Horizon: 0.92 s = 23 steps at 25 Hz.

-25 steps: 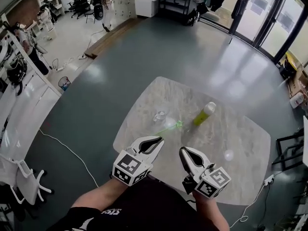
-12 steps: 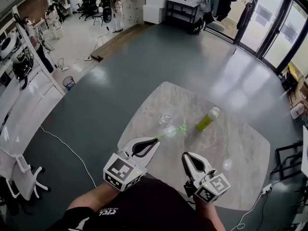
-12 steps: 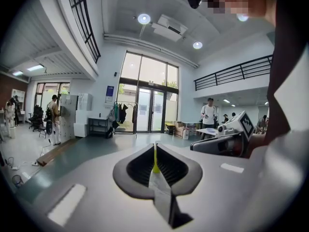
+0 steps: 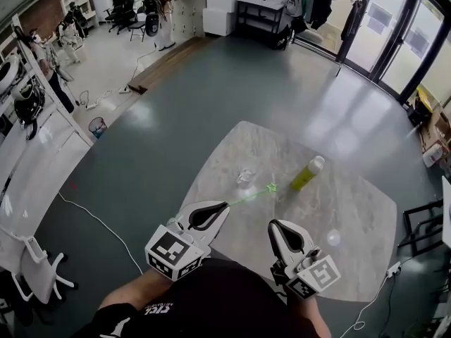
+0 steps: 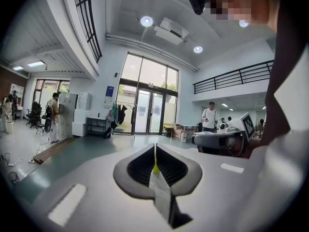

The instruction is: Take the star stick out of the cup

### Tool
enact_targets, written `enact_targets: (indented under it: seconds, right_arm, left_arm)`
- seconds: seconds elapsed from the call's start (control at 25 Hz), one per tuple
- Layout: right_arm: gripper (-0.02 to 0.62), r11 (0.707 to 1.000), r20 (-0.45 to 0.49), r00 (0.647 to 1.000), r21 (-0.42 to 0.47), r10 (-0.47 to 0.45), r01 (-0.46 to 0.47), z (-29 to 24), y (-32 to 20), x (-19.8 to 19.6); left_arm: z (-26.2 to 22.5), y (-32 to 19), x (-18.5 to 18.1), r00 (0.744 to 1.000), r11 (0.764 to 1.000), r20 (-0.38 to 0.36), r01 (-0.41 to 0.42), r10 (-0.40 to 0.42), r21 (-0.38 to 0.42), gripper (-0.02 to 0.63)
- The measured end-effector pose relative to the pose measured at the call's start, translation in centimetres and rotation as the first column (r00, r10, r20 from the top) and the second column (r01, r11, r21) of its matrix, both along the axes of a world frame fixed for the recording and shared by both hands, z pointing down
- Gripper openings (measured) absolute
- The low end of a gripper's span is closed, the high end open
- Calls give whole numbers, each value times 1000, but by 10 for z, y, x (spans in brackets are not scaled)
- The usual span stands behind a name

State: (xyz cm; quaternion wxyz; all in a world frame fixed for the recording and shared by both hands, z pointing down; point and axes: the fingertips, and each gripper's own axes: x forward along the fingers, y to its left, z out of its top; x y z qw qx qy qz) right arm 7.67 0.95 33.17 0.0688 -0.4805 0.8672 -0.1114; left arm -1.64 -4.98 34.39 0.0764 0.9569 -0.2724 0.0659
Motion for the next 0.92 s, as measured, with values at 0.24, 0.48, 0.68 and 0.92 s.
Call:
enact_targets:
  seconds: [0.24,0.48,0.68,0.92]
  right_arm:
    - [12,1000,2,1000,-23,17,-17,5,-2,-4]
    - [12,999,-16,1000,-28,22,-23,4,-2,-13]
    - [12,999,-30,999,-31,30,-31,4,1,-12]
    - [12,999,-32,999,-35,29,-31,5,4,-18]
  left_arm:
    - [1,0,-7,1000,1000,-3,-8,8,-7,11]
    - [4,-6,-15,1000,999,-12,-8,7,-33,10]
    - [5,-6,-12,1000,999,-19,-20,19,-40,10]
    - [10,-3,-13,999,998,-14,-33,32,-56,10]
